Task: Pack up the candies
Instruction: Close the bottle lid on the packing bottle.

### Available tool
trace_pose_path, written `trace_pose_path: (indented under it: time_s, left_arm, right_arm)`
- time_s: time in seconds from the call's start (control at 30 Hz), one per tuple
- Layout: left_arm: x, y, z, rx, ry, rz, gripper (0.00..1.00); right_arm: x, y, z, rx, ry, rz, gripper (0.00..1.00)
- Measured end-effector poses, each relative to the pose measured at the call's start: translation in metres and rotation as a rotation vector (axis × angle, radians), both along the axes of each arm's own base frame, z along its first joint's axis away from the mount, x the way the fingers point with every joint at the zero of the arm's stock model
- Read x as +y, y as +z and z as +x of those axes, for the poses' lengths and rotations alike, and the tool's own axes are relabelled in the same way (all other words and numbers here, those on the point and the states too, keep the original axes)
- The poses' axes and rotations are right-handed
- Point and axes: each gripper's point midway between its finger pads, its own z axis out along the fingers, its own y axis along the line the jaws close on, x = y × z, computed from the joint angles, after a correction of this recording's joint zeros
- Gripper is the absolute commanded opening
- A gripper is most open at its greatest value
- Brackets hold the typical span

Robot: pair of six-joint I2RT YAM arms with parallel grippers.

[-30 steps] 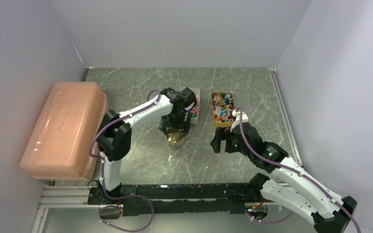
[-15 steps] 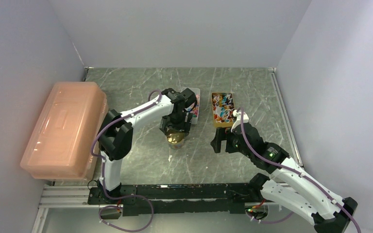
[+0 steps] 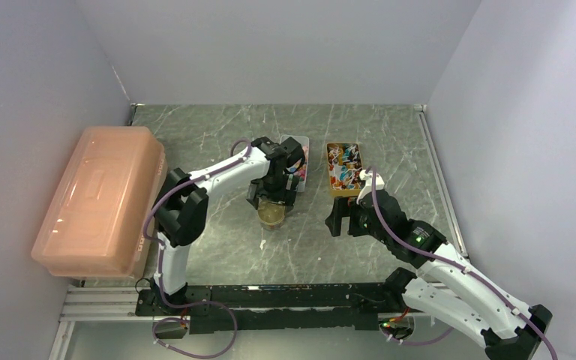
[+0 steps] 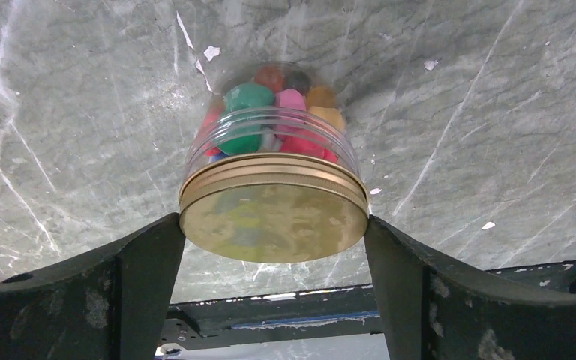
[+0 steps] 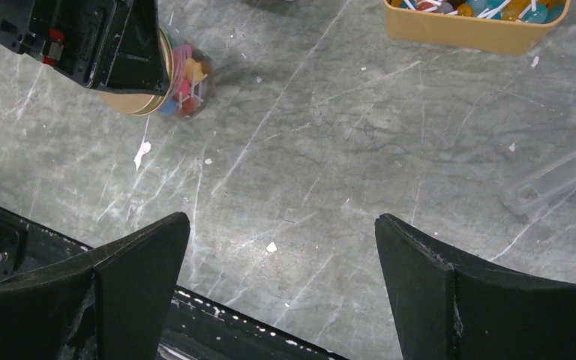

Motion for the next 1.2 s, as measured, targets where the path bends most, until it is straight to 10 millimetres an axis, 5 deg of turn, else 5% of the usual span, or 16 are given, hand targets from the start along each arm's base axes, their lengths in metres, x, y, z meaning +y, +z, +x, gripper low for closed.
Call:
trace_pose_path:
  time_s: [0.63,1.2]
  left_arm:
    - [-0.003,0.004,0.004,-0.012,-0.007,-0.01,0.93]
    - [-0.005,0.002,0.007,-0.018,-0.011,-0.006,0.93]
  right_arm:
    - [0.001,0.0,0.0,0.0,0.005,0.005,1.0]
    - [0.026,0.002,0.0,0.024,0.089,0.067,1.0]
